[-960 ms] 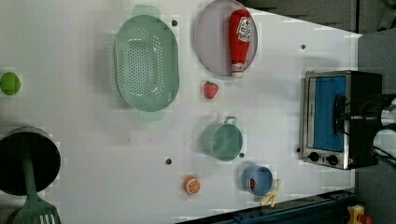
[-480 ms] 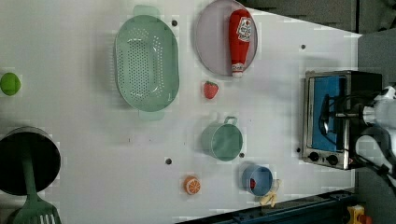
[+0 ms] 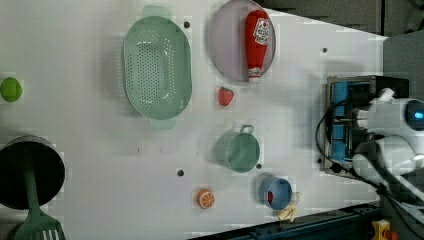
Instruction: Flap open oven.
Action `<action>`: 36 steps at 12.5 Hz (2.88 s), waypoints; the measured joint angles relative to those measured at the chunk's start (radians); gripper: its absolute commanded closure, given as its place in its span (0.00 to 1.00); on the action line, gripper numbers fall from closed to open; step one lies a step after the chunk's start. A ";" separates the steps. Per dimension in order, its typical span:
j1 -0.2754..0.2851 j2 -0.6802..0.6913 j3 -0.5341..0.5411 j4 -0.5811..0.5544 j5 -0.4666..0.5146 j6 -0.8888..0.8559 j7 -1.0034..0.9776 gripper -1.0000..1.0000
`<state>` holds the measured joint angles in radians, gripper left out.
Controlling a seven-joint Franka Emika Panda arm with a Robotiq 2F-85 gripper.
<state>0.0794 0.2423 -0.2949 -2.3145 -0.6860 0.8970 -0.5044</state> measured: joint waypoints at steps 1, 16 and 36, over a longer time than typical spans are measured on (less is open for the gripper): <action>0.013 0.033 0.014 0.002 -0.042 0.001 0.052 0.83; 0.154 0.182 0.048 0.082 0.110 -0.024 0.459 0.83; 0.147 -0.486 0.012 0.443 0.640 -0.868 0.609 0.83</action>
